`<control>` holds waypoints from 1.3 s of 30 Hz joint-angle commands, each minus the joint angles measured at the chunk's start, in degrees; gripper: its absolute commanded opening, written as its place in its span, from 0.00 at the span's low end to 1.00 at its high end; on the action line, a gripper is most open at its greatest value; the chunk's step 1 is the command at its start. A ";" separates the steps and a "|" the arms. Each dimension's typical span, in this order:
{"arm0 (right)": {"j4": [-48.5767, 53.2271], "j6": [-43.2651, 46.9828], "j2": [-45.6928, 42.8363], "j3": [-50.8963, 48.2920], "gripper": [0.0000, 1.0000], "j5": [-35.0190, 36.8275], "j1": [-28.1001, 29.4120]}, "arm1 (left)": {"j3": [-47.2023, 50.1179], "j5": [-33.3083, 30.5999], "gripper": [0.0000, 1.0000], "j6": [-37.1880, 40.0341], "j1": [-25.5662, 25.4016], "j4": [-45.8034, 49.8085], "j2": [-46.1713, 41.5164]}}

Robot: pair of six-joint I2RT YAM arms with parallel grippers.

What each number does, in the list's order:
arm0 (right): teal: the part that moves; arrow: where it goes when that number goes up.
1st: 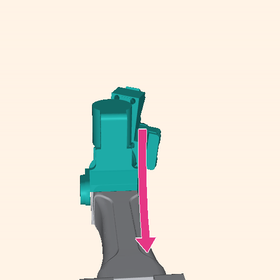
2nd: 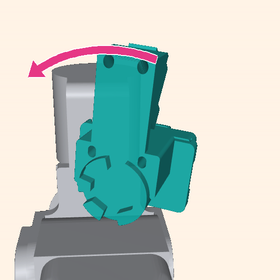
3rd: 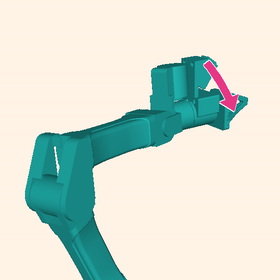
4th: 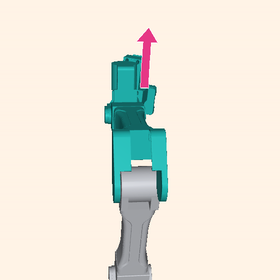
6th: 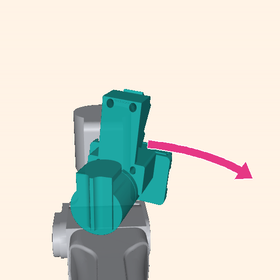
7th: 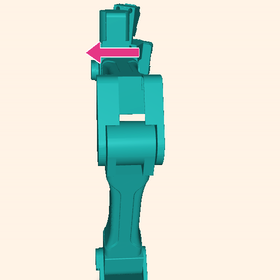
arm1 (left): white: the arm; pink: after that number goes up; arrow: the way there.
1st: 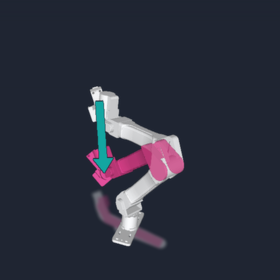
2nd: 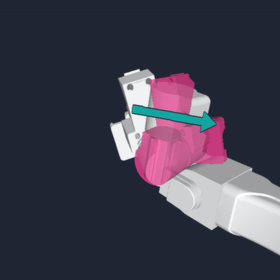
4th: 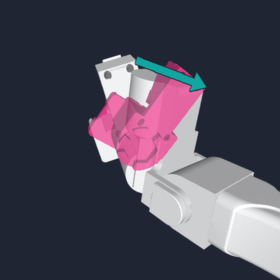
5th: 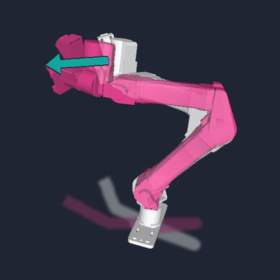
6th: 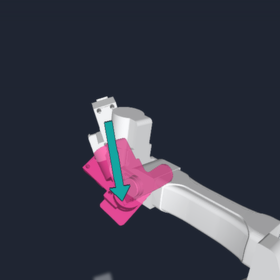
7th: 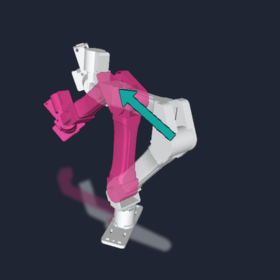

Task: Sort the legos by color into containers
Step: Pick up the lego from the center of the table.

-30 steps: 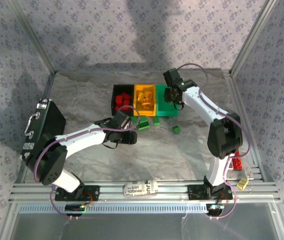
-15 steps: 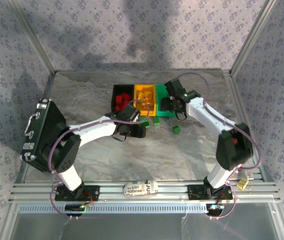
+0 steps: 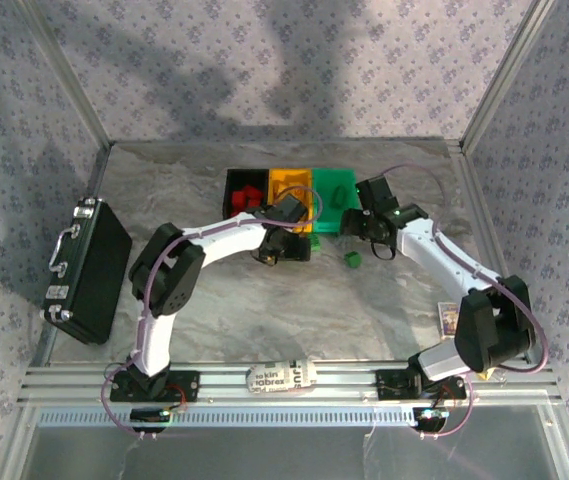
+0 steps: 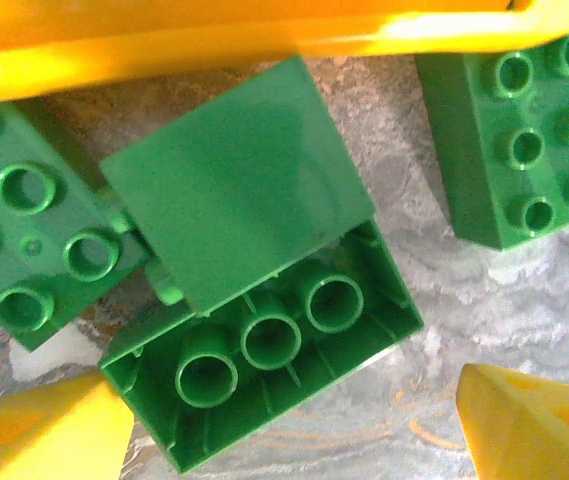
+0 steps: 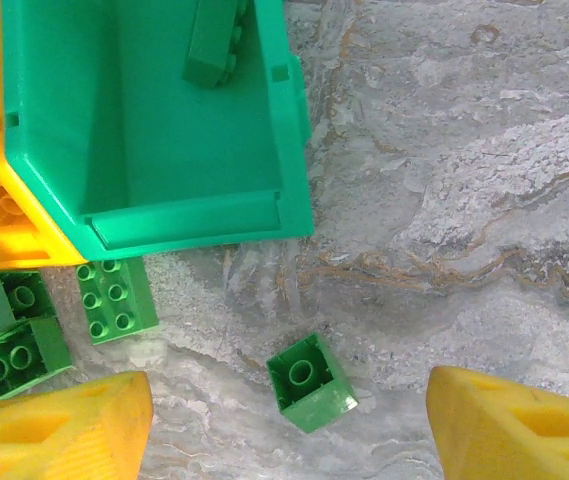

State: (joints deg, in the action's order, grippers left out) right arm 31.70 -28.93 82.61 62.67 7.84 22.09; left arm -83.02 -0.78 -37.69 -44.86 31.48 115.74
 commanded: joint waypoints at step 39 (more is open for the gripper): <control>-4.72 -2.19 -12.66 -13.14 0.75 -4.94 -6.01 | -37.55 -9.83 0.49 4.98 -3.95 20.77 10.23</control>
State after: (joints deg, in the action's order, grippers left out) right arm 27.03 -30.17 71.50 50.72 3.53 16.36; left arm -110.85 -9.91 -37.34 -50.37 48.34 121.56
